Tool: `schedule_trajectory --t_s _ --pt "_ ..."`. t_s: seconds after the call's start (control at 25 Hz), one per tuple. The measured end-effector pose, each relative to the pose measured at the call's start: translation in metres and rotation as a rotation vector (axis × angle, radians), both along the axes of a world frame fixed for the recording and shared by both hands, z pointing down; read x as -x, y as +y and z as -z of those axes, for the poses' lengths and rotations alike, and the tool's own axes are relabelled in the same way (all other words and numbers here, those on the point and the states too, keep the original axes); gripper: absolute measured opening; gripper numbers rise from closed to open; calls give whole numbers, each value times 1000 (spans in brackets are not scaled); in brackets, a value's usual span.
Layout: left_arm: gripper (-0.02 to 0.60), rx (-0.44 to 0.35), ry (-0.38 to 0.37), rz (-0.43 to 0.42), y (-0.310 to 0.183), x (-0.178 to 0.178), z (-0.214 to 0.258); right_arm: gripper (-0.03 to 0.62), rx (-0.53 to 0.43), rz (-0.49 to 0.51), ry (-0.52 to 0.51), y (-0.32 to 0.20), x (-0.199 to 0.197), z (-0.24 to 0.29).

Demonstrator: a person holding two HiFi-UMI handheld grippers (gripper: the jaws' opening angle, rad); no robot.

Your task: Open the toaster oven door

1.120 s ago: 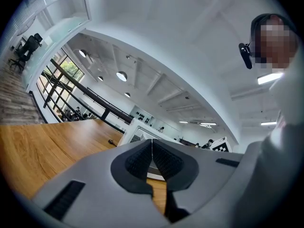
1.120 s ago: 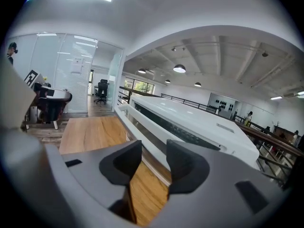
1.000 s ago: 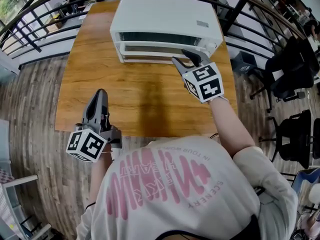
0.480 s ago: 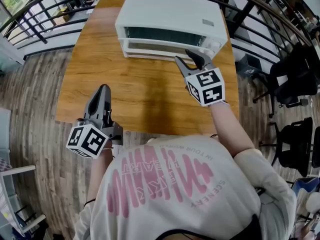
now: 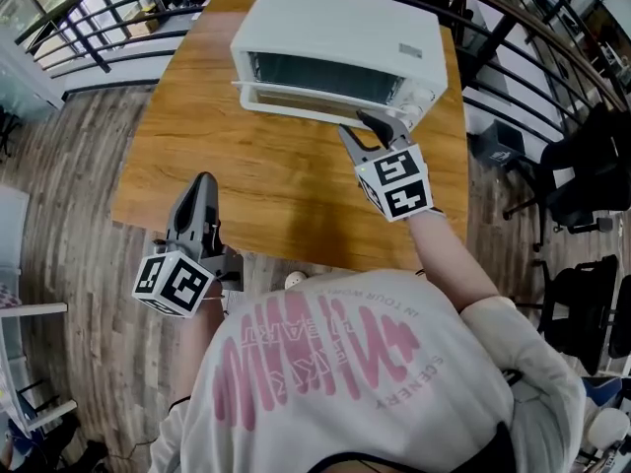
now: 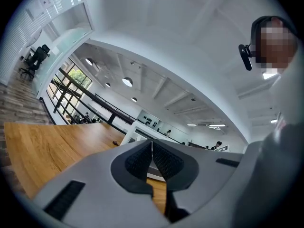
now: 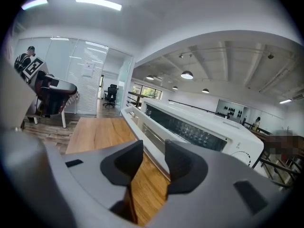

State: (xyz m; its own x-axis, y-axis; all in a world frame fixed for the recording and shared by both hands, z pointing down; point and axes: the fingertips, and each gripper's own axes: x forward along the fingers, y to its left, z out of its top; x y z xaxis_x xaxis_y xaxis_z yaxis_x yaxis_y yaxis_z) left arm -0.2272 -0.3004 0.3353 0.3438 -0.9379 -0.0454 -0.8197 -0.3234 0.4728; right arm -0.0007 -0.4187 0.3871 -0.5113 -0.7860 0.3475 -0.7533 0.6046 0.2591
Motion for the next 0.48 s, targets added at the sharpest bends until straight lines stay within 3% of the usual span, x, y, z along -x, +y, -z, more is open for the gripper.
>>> schedule_trajectory --t_s 0.48 --pt "21 42 -39 113 54 -23 -8 175 -33 130 72 23 11 -15"
